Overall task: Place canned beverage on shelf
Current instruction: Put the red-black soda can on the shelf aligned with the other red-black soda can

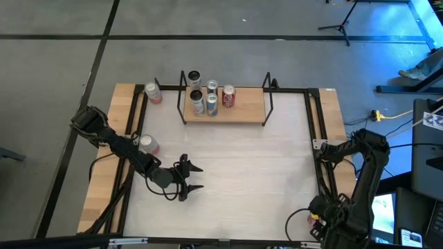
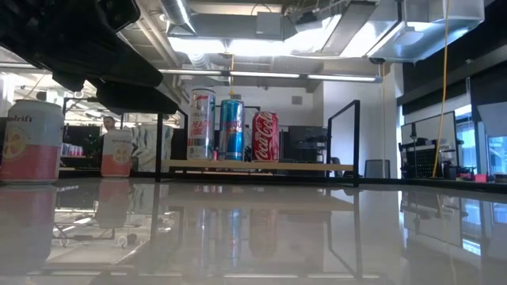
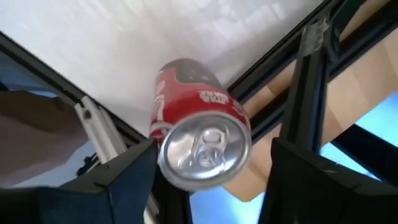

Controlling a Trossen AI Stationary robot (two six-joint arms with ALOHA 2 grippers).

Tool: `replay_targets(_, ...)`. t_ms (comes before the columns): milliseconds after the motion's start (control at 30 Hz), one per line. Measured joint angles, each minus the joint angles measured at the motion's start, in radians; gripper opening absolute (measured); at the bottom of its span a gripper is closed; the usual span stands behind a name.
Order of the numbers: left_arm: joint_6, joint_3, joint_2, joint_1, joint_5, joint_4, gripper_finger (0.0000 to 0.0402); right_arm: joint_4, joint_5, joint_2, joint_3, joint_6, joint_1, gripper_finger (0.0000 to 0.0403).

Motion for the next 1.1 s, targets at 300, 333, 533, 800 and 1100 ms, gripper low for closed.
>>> replay_targets(300,0.0,0.0,0.0,0.0,-0.003,0.0,0.031,0.154,-0.093,-0.007,-0.132,-0.028,-0.004,0.0308)
replay_targets(333,0.0,0.0,0.0,0.0,-0.003,0.0,0.031,0.16,-0.098,-0.007,-0.138,-0.029,-0.004,0.0308)
replay_targets(533,0.0,0.0,0.0,0.0,-0.003,0.0,0.031,0.172,-0.087,-0.005,-0.143,-0.031,-0.017,0.03)
replay_targets(800,0.0,0.0,0.0,0.0,-0.003,0.0,0.031,0.179,-0.089,-0.003,-0.145,-0.054,-0.026,0.0256)
replay_targets(1100,0.0,0.0,0.0,0.0,-0.003,0.001,0.031,0.145,-0.01,0.004,-0.08,-0.116,-0.076,0.0253)
